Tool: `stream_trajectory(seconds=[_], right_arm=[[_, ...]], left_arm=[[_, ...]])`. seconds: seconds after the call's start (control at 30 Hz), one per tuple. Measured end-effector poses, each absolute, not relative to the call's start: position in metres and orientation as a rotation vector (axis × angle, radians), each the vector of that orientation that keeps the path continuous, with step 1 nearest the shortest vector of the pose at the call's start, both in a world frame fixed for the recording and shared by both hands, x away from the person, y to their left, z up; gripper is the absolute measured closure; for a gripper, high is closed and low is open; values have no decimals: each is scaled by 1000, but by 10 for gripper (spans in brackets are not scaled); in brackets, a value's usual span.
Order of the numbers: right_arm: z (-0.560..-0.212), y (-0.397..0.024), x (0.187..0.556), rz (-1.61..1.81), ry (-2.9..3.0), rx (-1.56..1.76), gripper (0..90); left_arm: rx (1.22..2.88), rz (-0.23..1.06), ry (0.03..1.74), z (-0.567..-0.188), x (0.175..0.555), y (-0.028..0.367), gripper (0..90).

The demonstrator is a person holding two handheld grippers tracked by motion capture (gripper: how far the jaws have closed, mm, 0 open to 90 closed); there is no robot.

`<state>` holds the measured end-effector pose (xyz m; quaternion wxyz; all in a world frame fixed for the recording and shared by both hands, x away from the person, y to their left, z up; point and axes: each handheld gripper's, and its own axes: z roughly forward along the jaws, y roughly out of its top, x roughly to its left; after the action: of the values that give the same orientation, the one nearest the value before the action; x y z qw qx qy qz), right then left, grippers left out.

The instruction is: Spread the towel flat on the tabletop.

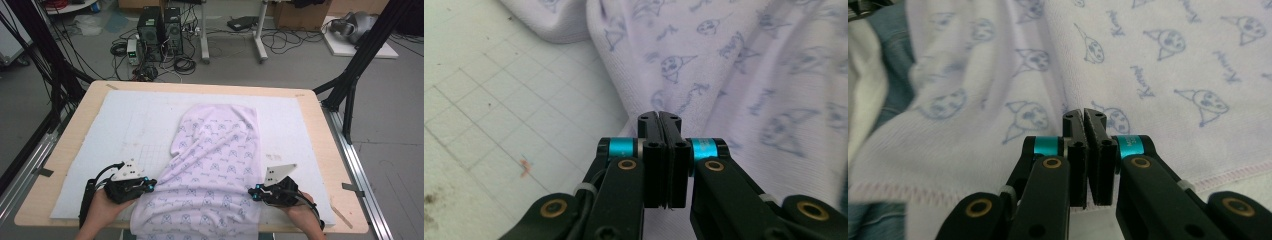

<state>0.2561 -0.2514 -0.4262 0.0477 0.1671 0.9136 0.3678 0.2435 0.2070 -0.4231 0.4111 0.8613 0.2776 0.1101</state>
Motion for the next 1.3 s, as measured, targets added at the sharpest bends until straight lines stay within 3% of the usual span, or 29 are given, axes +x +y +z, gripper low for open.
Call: stream_trajectory(seconds=[0.23,0.33,0.47,0.6,0.67,0.73,0.8,0.83,0.9,0.97,1.23,1.3], right_arm=[[-404,-259,233,1158,2782,418,871],[-399,-260,239,1173,2759,458,780],[-403,-250,258,1206,2736,492,692],[-418,-236,284,1167,2767,543,621],[-426,-232,291,1132,2810,562,614],[-432,-228,292,1086,2840,559,622],[-435,-226,289,1072,2833,541,696],[-436,-226,288,1083,2831,528,757],[-436,-228,287,1106,2863,533,871],[-436,-228,285,1106,2877,496,880],[-425,-230,263,1171,2933,404,863],[-418,-233,264,1189,2902,461,778]], left_arm=[[2148,244,618,-403,218,209,845],[2129,275,647,-400,231,208,667],[2093,281,704,-410,262,203,616],[2162,304,767,-428,288,191,558],[2206,303,786,-436,294,188,566],[2213,301,774,-440,295,187,684],[2218,307,766,-439,294,187,827],[2221,313,767,-438,292,187,842],[2216,331,762,-436,289,188,854],[2190,339,764,-432,283,192,859],[2135,353,696,-413,243,205,853],[2120,361,705,-407,244,206,760]])
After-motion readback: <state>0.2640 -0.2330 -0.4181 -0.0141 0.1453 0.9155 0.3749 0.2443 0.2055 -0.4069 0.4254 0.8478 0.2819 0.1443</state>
